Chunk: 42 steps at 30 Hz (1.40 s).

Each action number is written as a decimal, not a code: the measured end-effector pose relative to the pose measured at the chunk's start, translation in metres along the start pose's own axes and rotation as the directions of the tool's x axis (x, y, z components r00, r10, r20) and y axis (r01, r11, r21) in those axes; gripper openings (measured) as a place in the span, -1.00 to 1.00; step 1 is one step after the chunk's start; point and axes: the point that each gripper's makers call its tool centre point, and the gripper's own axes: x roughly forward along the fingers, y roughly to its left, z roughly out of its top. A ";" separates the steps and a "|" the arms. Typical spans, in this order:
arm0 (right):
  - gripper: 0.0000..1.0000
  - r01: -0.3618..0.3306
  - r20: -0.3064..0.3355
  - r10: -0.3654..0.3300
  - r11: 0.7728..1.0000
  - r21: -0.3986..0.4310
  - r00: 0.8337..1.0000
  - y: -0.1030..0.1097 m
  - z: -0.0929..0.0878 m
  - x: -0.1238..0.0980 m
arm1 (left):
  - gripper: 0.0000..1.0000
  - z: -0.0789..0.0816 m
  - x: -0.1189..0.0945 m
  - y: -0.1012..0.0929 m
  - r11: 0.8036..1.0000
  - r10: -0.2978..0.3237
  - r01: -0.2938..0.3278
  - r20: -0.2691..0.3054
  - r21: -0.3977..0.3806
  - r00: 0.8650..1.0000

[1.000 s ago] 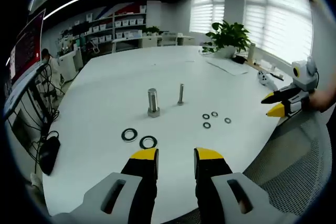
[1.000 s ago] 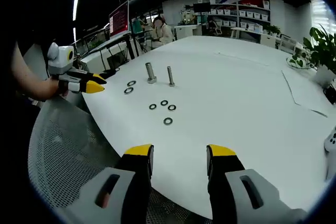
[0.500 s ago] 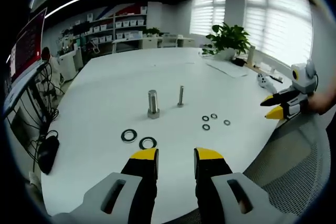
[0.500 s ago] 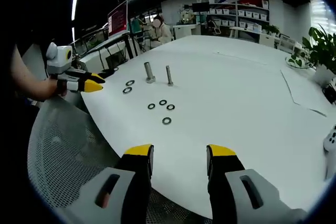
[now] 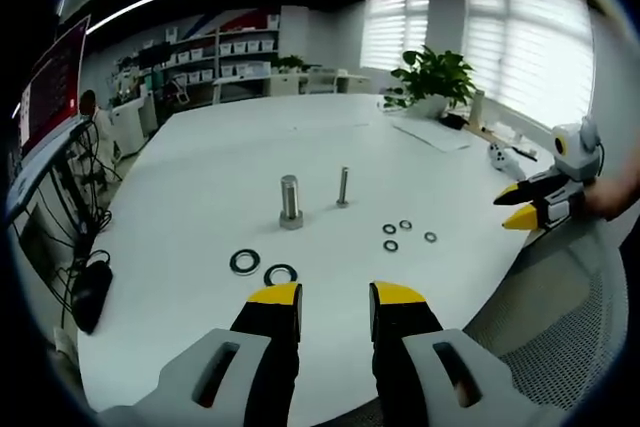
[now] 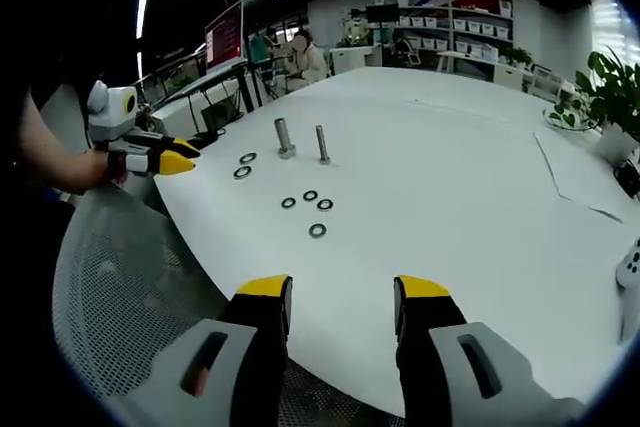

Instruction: Place the washer onto the threaded stud by aligning its center hole with the stud, sliding it down to the base, and recovering from edge contact or off-axis alignment until the washer reaches the visible bottom stop.

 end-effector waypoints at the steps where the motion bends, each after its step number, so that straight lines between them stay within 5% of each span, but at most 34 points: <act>1: -0.12 0.000 -0.001 0.000 1.000 0.003 1.000 -0.001 0.000 0.000 | -0.50 0.000 0.000 0.001 1.000 0.002 -0.002 0.001 -0.001 1.000; 42: -0.10 -0.022 0.037 0.021 0.999 0.034 0.999 0.000 0.007 -0.003 | -0.47 0.001 0.005 0.008 1.000 0.014 -0.015 -0.082 -0.020 0.997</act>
